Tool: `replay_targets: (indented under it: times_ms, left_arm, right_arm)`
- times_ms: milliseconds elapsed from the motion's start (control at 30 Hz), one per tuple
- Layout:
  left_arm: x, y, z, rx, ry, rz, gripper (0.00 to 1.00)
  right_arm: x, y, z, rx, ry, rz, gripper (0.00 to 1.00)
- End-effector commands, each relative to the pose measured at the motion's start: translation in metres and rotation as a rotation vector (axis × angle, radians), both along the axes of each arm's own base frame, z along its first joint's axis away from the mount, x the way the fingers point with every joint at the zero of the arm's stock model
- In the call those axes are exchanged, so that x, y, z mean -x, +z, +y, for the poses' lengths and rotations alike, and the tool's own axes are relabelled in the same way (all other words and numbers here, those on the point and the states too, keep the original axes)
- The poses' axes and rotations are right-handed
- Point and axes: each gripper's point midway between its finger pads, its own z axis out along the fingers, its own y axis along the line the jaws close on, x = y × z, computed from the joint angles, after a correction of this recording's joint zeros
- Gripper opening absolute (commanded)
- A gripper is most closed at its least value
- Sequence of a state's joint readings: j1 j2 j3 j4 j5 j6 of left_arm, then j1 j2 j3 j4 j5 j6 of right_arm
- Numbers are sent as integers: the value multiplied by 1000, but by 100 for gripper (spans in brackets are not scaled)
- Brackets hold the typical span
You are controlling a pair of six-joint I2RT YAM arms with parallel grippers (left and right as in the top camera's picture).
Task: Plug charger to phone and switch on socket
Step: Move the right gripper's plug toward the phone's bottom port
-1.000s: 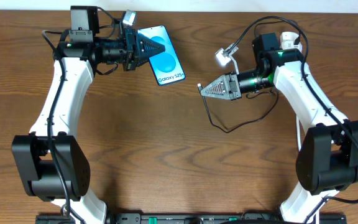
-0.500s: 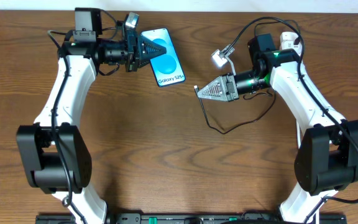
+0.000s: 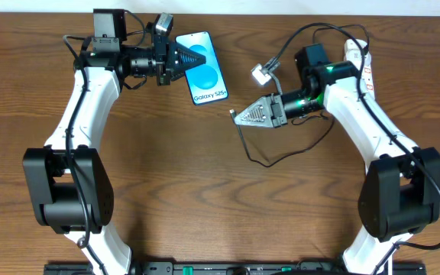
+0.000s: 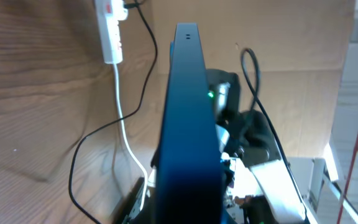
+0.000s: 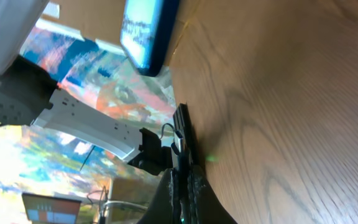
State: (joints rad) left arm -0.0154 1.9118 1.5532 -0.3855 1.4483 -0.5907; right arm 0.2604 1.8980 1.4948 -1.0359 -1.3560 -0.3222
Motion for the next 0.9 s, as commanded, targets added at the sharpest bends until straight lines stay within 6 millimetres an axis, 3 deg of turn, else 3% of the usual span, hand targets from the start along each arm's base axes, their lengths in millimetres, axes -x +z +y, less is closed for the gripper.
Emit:
replay_targets:
  times_ms: [0, 333, 867]
  left_arm:
    - [-4, -1, 3, -14, 28, 26, 7]
    - [-13, -5, 5, -50, 64, -14, 7]
    - [-22, -3, 7, -57, 105, 13, 7]
  right_arm:
    - [6, 11, 12, -48, 25, 35, 1]
    - [-11, 18, 22, -57, 3, 40, 1]
    - [-16, 19, 26, -62, 1, 35, 1]
